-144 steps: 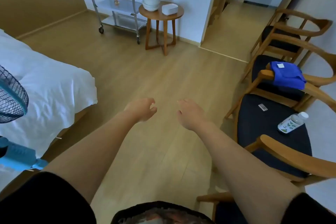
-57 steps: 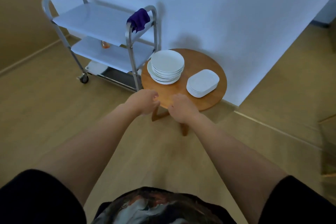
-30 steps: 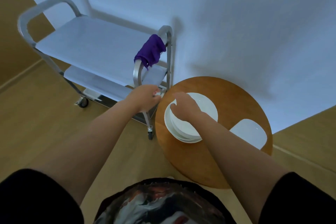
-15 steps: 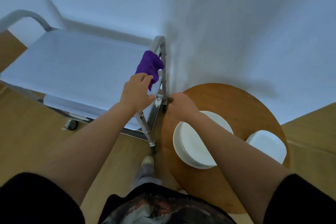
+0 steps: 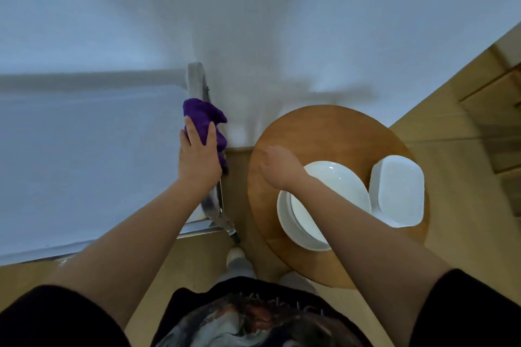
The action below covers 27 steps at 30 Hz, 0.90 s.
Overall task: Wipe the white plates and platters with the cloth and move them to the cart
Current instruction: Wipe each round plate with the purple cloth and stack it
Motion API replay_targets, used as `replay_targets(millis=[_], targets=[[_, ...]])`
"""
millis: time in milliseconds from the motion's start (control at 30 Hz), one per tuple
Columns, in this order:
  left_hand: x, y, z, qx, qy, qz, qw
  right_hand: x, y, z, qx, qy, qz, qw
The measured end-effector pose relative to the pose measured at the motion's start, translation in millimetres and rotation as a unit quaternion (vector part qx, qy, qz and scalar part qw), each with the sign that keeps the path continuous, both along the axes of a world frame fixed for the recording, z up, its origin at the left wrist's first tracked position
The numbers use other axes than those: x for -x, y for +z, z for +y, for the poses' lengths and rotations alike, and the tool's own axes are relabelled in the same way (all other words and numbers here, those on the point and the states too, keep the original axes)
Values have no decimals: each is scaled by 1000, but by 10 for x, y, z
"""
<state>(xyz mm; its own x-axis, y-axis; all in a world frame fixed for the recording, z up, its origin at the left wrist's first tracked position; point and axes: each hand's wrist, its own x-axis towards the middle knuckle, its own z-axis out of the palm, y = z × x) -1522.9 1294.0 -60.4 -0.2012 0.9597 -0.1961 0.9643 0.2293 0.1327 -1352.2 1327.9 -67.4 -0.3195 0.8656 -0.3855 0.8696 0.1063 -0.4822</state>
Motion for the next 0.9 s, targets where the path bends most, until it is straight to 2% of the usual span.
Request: replay_targets(millis=[133, 233, 300, 333, 367, 433, 500, 567, 633, 700, 767, 900], targets=[[-37, 22, 2, -21, -2, -11, 1000, -22, -30, -44, -6, -30, 4, 1000], [-56, 174, 18, -78, 0, -120, 990, -42, -46, -47, 14, -50, 26, 998], [-167, 326, 49, -137, -28, -185, 973, -54, -30, -45, 73, -102, 113, 986], [-269, 402, 80, -161, -54, -206, 964, -56, -12, -53, 115, -144, 190, 964], [-395, 468, 120, -173, -78, -230, 954, -52, 26, -71, 155, -197, 279, 927], [-673, 554, 192, -170, -117, -284, 936, -82, 127, -88, 223, -331, 428, 811], [-926, 553, 235, -152, -146, -332, 919, -208, 184, -116, 249, -431, 512, 700], [-1106, 524, 258, -123, -159, -375, 905, -405, 222, -132, 248, -486, 579, 606], [-1264, 475, 258, -85, -177, -403, 894, -616, 288, -152, 253, -499, 647, 518], [-1443, 421, 226, -43, -229, -400, 886, -783, 344, -180, 248, -504, 684, 465], [-1610, 373, 175, -6, -290, -396, 871, -939, 354, -208, 211, -524, 685, 461], [-1778, 316, 90, 1, -368, -395, 842, -1283, 301, -327, 183, -540, 642, 513]])
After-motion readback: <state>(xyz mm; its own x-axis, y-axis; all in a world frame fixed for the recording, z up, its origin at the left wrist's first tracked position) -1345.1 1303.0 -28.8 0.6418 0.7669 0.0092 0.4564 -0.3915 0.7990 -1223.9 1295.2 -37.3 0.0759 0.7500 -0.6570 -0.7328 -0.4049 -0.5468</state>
